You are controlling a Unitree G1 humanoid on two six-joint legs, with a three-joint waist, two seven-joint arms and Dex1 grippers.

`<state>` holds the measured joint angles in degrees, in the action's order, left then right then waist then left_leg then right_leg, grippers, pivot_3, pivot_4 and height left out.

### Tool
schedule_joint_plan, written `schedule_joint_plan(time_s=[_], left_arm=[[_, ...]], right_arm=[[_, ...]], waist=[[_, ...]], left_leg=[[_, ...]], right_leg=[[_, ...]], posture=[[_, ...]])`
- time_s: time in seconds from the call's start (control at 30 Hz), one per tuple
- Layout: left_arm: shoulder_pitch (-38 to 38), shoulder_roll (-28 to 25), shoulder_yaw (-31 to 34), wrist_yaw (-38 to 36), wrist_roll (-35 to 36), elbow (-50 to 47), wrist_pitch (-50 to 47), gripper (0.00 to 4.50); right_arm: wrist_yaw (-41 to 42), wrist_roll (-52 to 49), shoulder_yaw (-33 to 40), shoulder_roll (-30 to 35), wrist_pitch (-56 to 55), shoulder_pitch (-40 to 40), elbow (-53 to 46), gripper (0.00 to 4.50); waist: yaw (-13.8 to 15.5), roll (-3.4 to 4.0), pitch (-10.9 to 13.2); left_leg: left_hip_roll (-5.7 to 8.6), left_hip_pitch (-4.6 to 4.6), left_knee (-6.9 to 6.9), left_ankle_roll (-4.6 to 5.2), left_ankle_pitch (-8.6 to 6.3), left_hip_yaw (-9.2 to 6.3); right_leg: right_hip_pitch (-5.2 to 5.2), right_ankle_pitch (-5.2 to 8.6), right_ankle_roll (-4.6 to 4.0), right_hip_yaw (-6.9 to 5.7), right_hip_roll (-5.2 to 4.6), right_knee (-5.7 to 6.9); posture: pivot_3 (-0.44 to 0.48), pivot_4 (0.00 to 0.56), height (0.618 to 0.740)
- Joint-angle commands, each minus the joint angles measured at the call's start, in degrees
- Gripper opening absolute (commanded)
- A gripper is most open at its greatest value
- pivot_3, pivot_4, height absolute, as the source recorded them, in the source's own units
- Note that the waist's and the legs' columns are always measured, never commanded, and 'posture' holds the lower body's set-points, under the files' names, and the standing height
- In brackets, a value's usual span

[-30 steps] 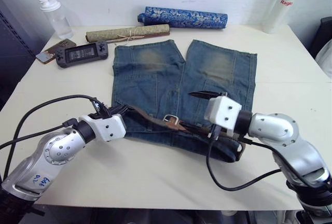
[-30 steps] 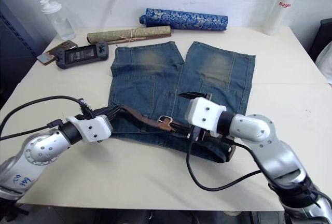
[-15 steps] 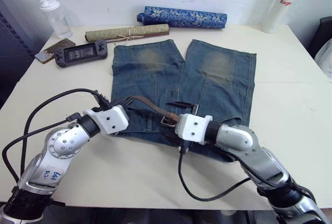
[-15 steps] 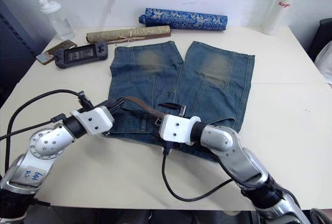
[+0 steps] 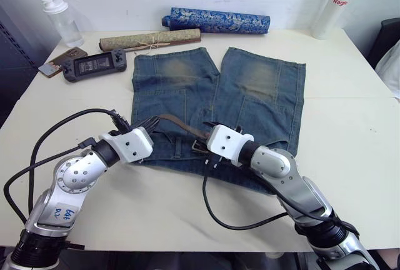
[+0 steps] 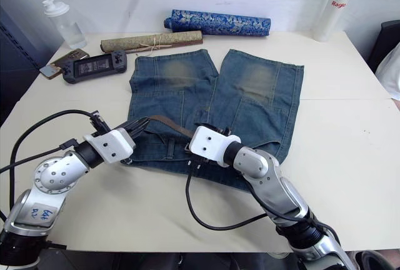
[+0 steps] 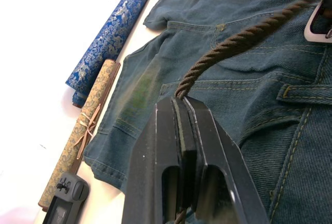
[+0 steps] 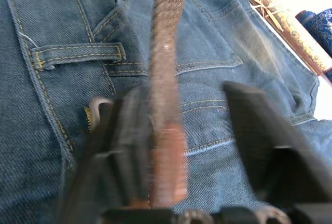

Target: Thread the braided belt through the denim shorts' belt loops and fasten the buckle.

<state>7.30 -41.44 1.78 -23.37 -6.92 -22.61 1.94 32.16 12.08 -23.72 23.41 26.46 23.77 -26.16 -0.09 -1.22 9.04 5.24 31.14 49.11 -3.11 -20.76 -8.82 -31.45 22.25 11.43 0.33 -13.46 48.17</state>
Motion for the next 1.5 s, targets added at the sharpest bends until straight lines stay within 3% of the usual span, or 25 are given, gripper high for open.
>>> schedule_joint_plan(time_s=[0.03,0.07,0.2,0.33,0.43,0.53,0.57,0.67,0.73,0.83,0.9,1.03,1.17,1.5], left_arm=[[0.3,0.3,2.5,-0.3,0.3,-2.9,1.2,0.00],[0.2,0.6,2.8,-0.2,0.4,-2.9,1.4,0.00],[0.0,1.6,3.6,-0.3,1.2,-3.3,1.1,0.00],[-1.0,4.4,4.2,-1.3,4.8,-6.3,-7.1,0.00],[0.2,8.0,7.9,-1.5,15.6,-11.4,-18.5,1.00],[-0.5,6.3,11.4,-4.6,29.1,-17.6,-35.8,2.41],[-1.1,6.3,15.8,-4.1,40.1,-18.8,-41.3,2.81],[-1.1,5.2,27.3,1.6,67.7,-16.5,-52.1,2.81],[-2.8,3.8,31.7,6.3,83.0,-12.8,-54.0,2.81],[-7.8,3.9,30.3,14.6,104.1,-11.3,-51.5,2.81],[-10.3,7.1,26.0,24.4,112.5,-10.7,-47.2,2.81],[-10.3,15.7,16.4,42.4,119.6,-9.6,-38.5,2.81],[-6.8,22.2,11.9,51.6,119.9,-9.4,-33.0,2.81],[0.1,24.0,8.0,56.7,119.9,-7.3,-30.9,2.81]], right_arm=[[-1.1,0.8,1.1,-0.9,0.3,0.4,-1.3,0.39],[-1.0,0.9,1.1,-0.9,0.3,0.4,-1.3,0.02],[-1.0,1.1,1.3,-0.8,0.1,0.7,-1.1,0.02],[-1.1,2.1,1.2,0.0,-3.4,2.0,-0.4,0.02],[-0.9,3.7,0.4,1.0,-7.4,2.7,0.9,0.00],[-1.0,4.9,0.0,1.2,-10.0,3.0,2.1,0.00],[-1.2,5.5,-0.2,1.2,-11.0,3.2,2.8,0.00],[-2.0,7.3,-0.4,0.9,-13.7,3.7,4.7,0.00],[-2.8,8.4,-0.6,0.2,-15.0,4.0,6.0,0.00],[-4.0,9.9,-1.2,-1.0,-17.5,4.3,7.9,0.00],[-4.8,10.7,-1.4,-1.8,-19.3,4.5,9.0,0.00],[-5.6,12.1,-1.3,-2.5,-22.6,4.5,10.1,0.00],[-5.7,12.8,-1.2,-2.8,-25.5,4.3,10.3,0.00],[-4.4,13.0,-0.9,-3.1,-27.7,4.0,10.7,0.00]], waist=[[0.0,0.00,0.0],[0.0,0.00,0.0],[0.0,0.00,0.0],[-0.2,0.00,0.0],[-0.1,-0.01,0.0],[-0.3,-0.04,0.0],[-0.4,-0.04,0.0],[-0.7,-0.04,0.0],[-0.9,-0.05,0.0],[-1.2,-0.05,0.0],[-1.3,-0.05,-0.1],[-0.7,-0.09,-0.1],[0.1,-0.17,-0.1],[0.0,-0.26,-0.2]], left_leg=[[0.00,0.00,0.00,0.00,0.00,0.00],[0.00,0.00,0.00,0.00,0.00,0.00],[0.00,0.00,0.00,0.00,0.00,0.00],[0.01,-0.01,0.01,-0.01,0.01,0.00],[0.01,0.00,0.02,-0.01,0.01,-0.03],[0.00,-0.02,0.01,-0.08,0.05,-0.09],[0.00,-0.05,-0.01,-0.08,0.05,-0.09],[-0.02,-0.07,-0.01,-0.09,0.06,-0.27],[-0.04,-0.07,0.00,-0.13,0.08,-0.55],[-0.03,-0.07,0.06,-0.14,0.08,-0.54],[-0.03,0.00,0.17,-0.15,0.08,-0.54],[0.00,0.09,0.59,-0.08,0.02,-0.16],[0.08,0.15,1.09,0.07,-0.29,0.03],[0.05,0.11,1.19,0.07,-0.36,0.21]], right_leg=[[0.00,0.00,0.00,0.00,0.00,0.00],[0.00,0.00,0.00,0.00,0.00,0.01],[-0.01,0.01,-0.01,0.00,0.00,0.03],[-0.01,0.01,-0.01,0.02,0.00,0.06],[-0.03,0.01,-0.01,0.00,0.01,0.12],[-0.04,0.06,-0.05,0.00,0.03,0.19],[-0.04,0.07,-0.07,0.01,0.03,0.20],[-0.05,0.13,-0.13,0.00,0.03,0.28],[-0.08,0.16,-0.17,0.01,0.01,0.33],[-0.11,0.22,-0.27,0.06,-0.05,0.44],[-0.14,0.24,-0.31,0.07,-0.09,0.50],[-0.14,0.26,-0.34,0.11,-0.20,0.79],[-0.13,0.42,-0.51,0.13,-0.12,1.13],[-0.17,1.04,-1.36,0.20,-0.08,1.38]], posture=[[0.000,0.150,0.637],[0.000,0.150,0.637],[0.000,0.150,0.637],[0.000,0.150,0.637],[0.000,0.150,0.637],[0.000,0.150,0.637],[0.000,0.150,0.637],[0.000,0.150,0.637],[0.000,0.150,0.637],[0.000,0.150,0.637],[0.000,0.150,0.637],[0.000,0.150,0.637],[0.000,0.150,0.637],[0.000,0.150,0.637]])
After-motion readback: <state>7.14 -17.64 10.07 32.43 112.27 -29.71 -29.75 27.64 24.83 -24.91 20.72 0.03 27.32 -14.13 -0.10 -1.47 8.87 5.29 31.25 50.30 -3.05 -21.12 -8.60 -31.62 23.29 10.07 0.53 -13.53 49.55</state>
